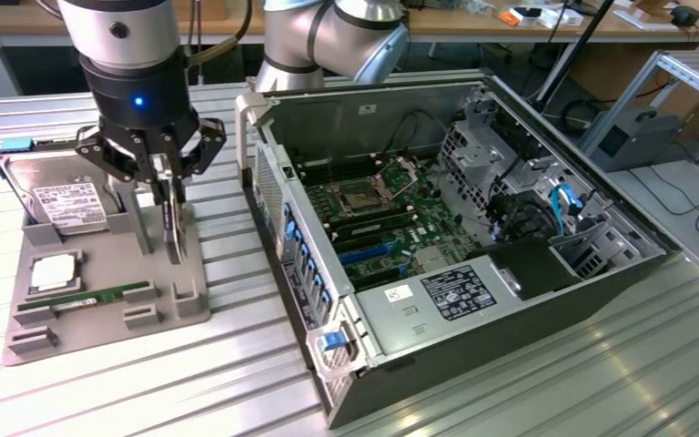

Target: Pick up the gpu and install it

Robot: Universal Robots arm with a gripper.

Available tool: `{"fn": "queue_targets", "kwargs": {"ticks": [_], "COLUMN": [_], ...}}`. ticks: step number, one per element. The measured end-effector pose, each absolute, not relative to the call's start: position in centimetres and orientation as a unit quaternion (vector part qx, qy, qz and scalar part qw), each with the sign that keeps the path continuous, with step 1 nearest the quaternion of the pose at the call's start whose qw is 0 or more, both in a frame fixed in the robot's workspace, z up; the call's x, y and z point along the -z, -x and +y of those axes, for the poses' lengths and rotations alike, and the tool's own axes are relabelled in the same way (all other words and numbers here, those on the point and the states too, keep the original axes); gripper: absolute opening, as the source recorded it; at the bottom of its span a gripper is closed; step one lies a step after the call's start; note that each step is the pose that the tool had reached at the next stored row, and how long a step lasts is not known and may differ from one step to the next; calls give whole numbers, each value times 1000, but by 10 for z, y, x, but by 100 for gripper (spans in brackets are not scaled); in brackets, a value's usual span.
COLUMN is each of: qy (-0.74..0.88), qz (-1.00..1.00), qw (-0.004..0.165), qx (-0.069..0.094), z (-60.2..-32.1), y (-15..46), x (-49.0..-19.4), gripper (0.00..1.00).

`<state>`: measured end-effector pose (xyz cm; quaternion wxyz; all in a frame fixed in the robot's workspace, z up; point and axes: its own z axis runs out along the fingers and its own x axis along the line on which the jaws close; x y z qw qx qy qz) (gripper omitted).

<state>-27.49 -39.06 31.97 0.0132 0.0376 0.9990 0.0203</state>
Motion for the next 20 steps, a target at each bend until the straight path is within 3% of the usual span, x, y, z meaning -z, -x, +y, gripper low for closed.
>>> {"fn": "queue_targets", "kwargs": {"ticks": [20], "qy": [-38], "qz": [999], "qw": [13], "qx": [-20], "z": [-391], "y": [275], "x": [-347], "gripper": [27]}}
